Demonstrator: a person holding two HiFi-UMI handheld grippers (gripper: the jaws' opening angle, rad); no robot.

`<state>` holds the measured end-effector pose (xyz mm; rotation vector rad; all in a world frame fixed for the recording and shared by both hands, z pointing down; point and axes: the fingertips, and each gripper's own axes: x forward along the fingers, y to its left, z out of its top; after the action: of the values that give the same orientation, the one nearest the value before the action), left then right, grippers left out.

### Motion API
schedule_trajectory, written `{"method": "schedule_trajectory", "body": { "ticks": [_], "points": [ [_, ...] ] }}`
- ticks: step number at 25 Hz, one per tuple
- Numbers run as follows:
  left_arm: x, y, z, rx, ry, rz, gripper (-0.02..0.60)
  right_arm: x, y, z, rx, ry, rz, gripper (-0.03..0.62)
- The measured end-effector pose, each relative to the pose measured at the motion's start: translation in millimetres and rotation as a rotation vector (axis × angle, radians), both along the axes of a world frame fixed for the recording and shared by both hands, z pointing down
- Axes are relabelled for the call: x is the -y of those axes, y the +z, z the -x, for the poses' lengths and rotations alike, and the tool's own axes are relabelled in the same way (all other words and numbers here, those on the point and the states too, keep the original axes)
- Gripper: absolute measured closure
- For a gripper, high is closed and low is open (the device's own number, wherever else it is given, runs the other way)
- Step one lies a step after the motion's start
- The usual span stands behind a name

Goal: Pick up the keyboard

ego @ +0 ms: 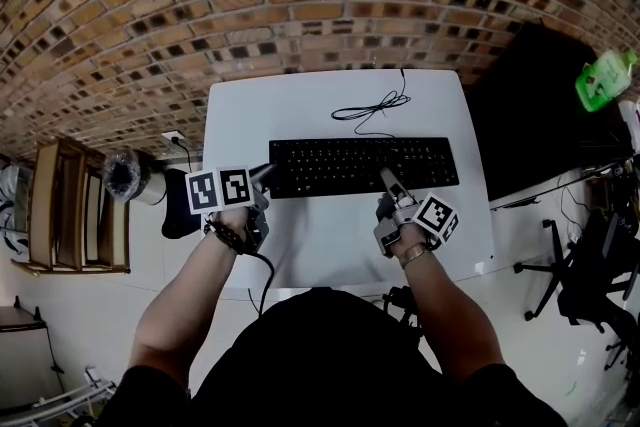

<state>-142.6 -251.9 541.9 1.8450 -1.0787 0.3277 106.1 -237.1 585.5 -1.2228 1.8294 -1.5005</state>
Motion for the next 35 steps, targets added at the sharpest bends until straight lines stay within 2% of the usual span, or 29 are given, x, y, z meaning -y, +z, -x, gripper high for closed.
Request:
{"method": "schedule_trajectory", "body": {
  "ticks": [9, 15, 21, 28, 35],
  "points": [
    [-1.5, -56.4, 7.5, -0.089, -0.020, -0.155, 0.491, -4.6, -80.6, 4.1, -0.103, -0.032, -0.146, 0.462],
    [-1.9, -102.0, 15.9, -0.159, -0.045, -0.272, 0.491, -6.6, -153.3, 18.0, -0.140, -0.060, -0.294, 0.464],
    [-5.6, -140.9, 19.7, -0.192, -0.047, -0.370, 0.491, -13.0, -206.4, 20.6, -0.270, -0.084, -0.424, 0.464],
    [-9.7, -168.2, 24.1, -0.205, -0.045, -0.456, 0.491, -19.6, -240.4, 26.6, -0.312, -0.094, -0.514, 0.462],
    [-14.2, -176.9, 26.7, -0.200, -0.049, -0.492, 0.491, -24.3, -251.0, 30.3, -0.325, -0.107, -0.550, 0.462]
  ]
}}
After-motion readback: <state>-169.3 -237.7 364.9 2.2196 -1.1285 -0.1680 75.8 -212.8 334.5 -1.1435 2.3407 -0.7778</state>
